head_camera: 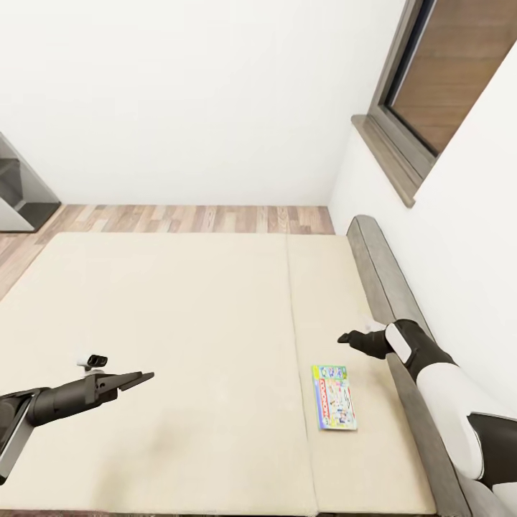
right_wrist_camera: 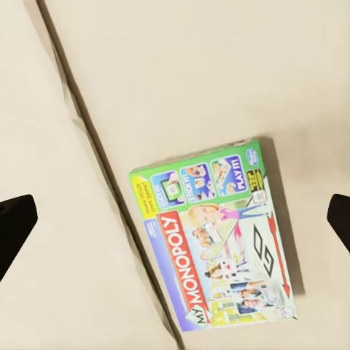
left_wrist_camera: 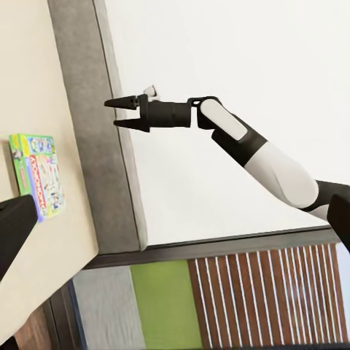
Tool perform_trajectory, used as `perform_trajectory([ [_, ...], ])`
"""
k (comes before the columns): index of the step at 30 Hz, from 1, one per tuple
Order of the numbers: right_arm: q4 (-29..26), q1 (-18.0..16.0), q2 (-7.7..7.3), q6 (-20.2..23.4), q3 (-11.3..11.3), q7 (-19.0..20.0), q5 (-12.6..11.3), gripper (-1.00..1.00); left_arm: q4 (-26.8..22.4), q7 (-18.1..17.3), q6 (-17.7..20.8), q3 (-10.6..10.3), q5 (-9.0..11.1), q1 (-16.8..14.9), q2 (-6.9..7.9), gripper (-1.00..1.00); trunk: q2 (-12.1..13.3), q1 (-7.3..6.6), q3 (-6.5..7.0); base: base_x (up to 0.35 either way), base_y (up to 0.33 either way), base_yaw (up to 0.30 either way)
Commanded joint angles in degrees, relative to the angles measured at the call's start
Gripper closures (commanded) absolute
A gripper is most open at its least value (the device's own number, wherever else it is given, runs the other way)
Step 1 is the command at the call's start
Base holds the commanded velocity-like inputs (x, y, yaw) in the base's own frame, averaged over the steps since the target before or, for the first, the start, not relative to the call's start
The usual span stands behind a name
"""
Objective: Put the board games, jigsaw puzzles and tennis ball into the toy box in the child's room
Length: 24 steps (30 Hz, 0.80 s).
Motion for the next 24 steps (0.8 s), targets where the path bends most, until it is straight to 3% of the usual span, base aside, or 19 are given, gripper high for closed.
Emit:
perform_trajectory([
  [1, -0.04, -0.03, 0.01, 0.3, -0.37, 0.43, 0.47, -1.0, -0.01, -0.21, 0.61, -0.02, -0.01, -0.02, 0.02, -1.0, -0.1, 0.03, -0.18, 0.0, 0.0, 0.0],
  [24, 0.31, -0.01, -0.14, 0.18, -0.3, 2.94, 0.5, -1.0, -0.03, -0.21, 0.3, -0.02, 0.05, -0.02, -0.01, -1.0, -0.1, 0.03, -2.36, 0.0, 0.0, 0.0],
])
